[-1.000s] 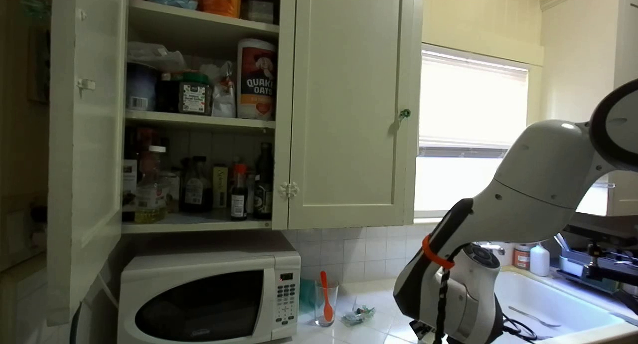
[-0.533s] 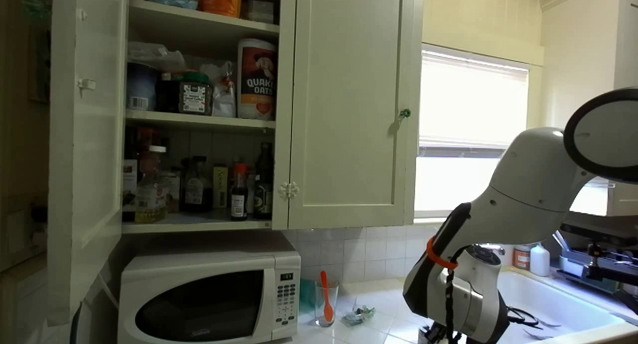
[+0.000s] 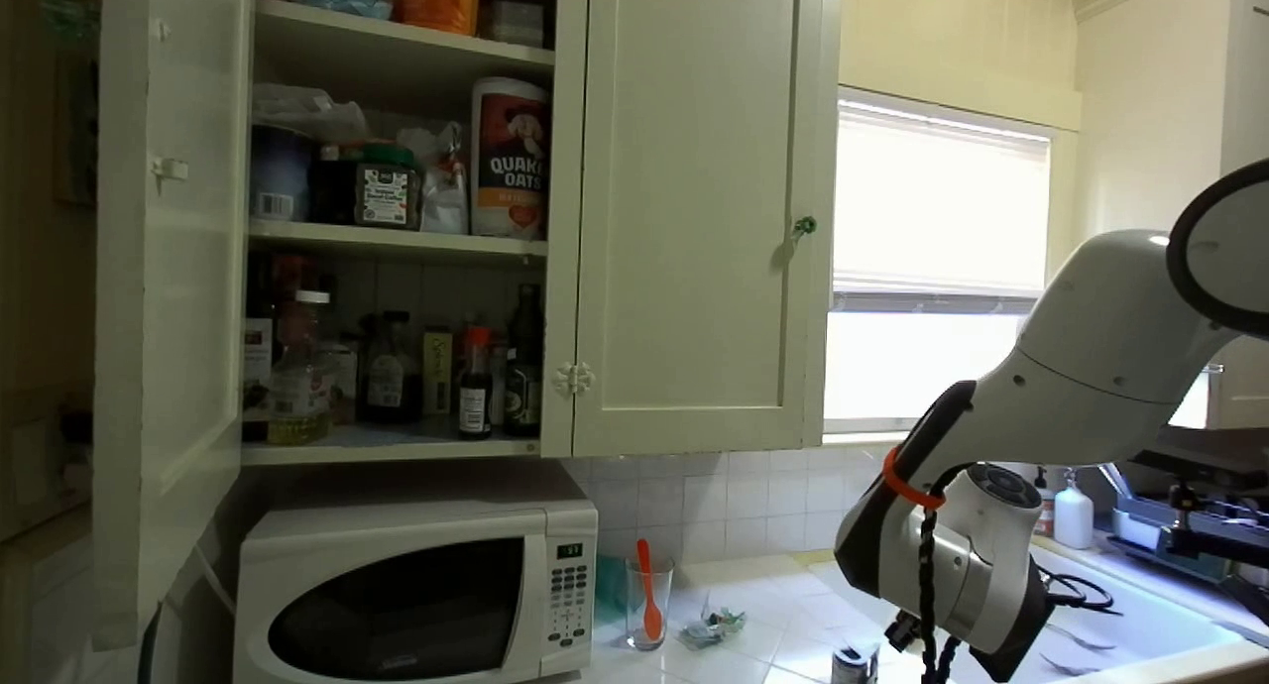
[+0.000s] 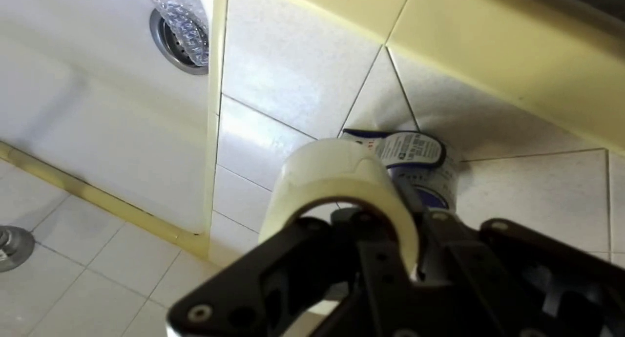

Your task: Remove the white tape from the open drawer.

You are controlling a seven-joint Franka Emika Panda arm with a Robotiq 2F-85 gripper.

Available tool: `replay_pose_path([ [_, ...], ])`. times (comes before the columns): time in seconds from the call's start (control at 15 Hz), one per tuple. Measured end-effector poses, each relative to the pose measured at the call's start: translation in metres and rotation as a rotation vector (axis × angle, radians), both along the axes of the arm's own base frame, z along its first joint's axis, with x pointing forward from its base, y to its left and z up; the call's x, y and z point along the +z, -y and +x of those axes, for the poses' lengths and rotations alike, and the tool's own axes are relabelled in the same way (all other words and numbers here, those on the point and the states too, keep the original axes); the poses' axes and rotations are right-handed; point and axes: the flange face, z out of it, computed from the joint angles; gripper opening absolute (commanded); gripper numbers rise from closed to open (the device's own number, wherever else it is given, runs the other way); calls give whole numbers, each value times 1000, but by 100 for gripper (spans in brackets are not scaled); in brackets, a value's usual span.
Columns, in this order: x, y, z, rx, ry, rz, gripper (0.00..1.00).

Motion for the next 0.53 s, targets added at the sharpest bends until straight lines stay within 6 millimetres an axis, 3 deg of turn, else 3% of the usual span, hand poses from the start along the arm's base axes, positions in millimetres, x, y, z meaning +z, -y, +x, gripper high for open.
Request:
replay_pose_path([
  [0.07,-1,-1,0,2,-3,-1,4],
  [0.33,0,-3,6,32,-7,-15,4],
  [0.53,12,15,17,163,-38,-54,4],
])
